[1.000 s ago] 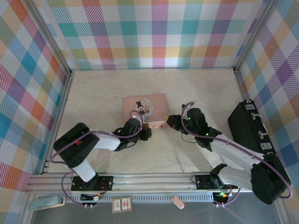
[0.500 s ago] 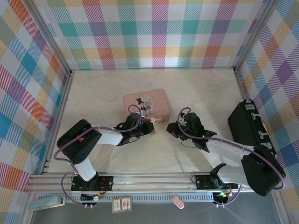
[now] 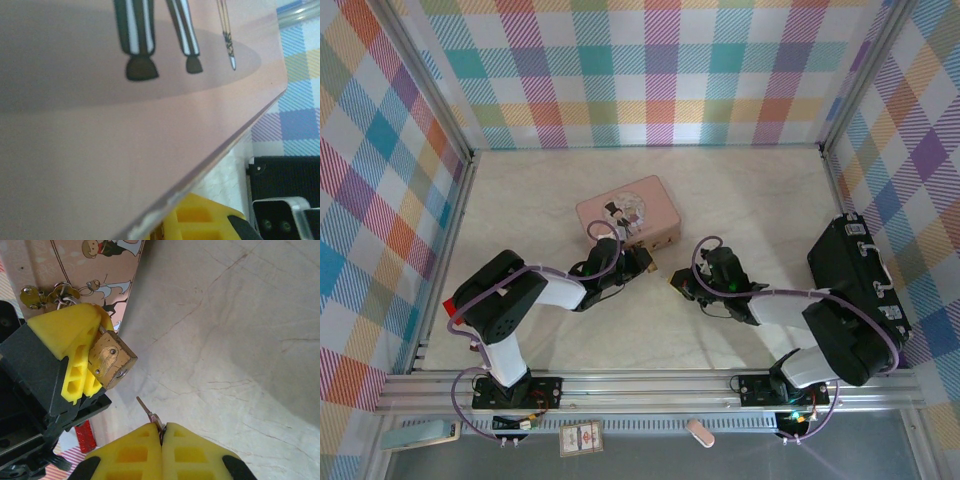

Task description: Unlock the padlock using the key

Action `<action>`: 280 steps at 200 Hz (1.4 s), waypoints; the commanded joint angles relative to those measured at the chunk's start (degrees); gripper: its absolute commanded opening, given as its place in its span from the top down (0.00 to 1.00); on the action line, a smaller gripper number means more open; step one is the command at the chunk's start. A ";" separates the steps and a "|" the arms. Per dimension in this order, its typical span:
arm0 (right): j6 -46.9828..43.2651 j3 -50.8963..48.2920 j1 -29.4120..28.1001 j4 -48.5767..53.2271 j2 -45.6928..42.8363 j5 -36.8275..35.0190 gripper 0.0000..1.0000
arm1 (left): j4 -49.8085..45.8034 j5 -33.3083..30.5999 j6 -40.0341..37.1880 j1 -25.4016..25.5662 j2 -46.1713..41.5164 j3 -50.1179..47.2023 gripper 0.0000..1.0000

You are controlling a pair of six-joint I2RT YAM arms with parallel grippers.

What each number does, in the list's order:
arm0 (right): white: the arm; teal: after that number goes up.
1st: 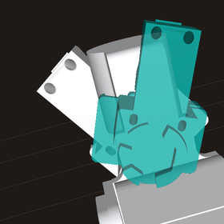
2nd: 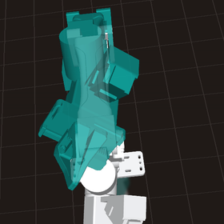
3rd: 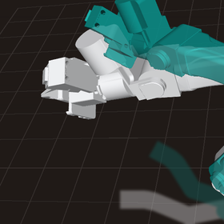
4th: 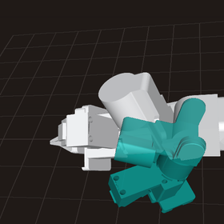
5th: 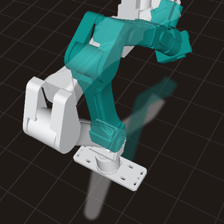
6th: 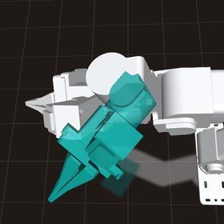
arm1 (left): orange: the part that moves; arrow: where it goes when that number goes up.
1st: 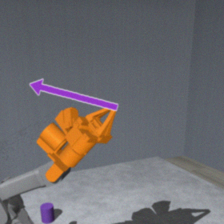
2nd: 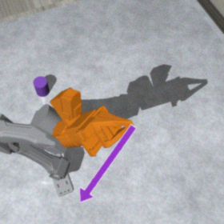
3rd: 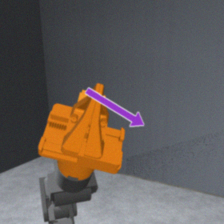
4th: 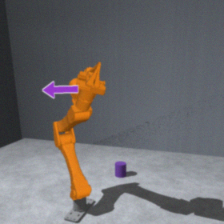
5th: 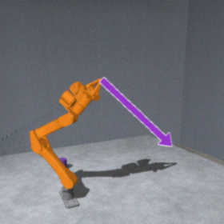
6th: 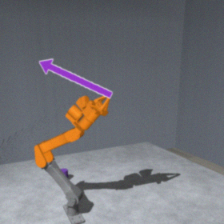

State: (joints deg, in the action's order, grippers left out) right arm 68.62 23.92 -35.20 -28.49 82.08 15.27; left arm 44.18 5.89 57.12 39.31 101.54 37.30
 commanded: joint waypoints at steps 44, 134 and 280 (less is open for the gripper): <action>5.39 -0.27 -0.04 -7.24 2.63 -0.29 1.00 | 5.47 -3.46 9.29 -1.43 -0.48 0.80 1.00; 14.09 -1.16 0.01 -17.90 6.06 -0.16 1.00 | 5.34 -11.05 15.26 -1.47 -4.84 -3.80 1.00; 26.19 -0.90 -3.64 -26.88 13.00 0.11 1.00 | 0.07 -14.17 18.50 -1.34 -8.90 -3.68 1.00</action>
State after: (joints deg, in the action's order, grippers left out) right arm 91.15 22.92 -38.00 -53.12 94.06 15.29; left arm 39.75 -5.76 70.48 38.87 95.44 33.50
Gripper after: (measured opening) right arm 0.063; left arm 0.082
